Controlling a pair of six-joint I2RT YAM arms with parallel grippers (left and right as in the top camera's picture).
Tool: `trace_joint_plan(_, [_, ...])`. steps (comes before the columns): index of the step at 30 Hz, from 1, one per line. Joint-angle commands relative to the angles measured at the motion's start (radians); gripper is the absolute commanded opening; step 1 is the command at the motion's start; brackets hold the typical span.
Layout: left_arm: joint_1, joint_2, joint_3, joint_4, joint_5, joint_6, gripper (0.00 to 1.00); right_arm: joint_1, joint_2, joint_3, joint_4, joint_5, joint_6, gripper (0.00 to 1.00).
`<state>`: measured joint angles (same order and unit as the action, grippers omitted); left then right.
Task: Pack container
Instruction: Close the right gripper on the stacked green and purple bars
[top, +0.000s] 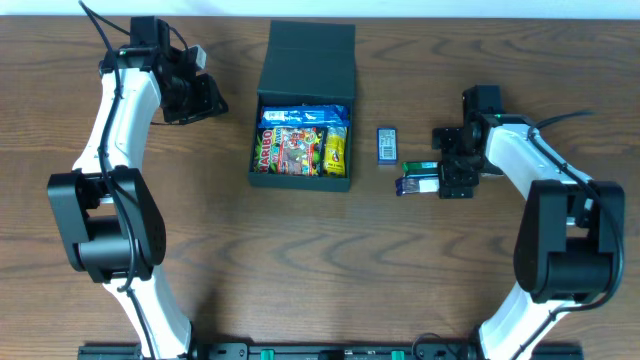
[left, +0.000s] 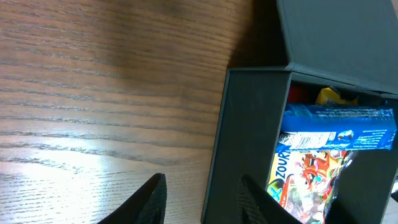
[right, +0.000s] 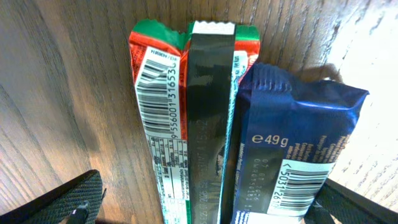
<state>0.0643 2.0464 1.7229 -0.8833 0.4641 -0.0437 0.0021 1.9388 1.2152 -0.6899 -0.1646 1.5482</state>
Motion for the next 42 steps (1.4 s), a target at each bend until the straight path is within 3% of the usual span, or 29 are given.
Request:
trace_joint_plan(1, [0.000, 0.012, 0.023, -0.005, -0.003, 0.021, 0.38, -0.009, 0.060, -0.007, -0.002, -0.043, -0.015, 0.99])
trace_joint_plan(10, [0.000, 0.012, 0.023, -0.010, -0.003, 0.022, 0.38, -0.010, 0.076, -0.007, -0.030, -0.056, -0.016, 0.95])
trace_joint_plan(34, [0.000, 0.012, 0.023, -0.021, -0.004, 0.022, 0.38, -0.015, 0.076, -0.007, -0.062, -0.019, -0.053, 0.56])
trace_joint_plan(42, [0.000, 0.012, 0.023, -0.022, -0.003, 0.022, 0.38, -0.015, 0.076, -0.007, -0.062, -0.020, -0.088, 0.52])
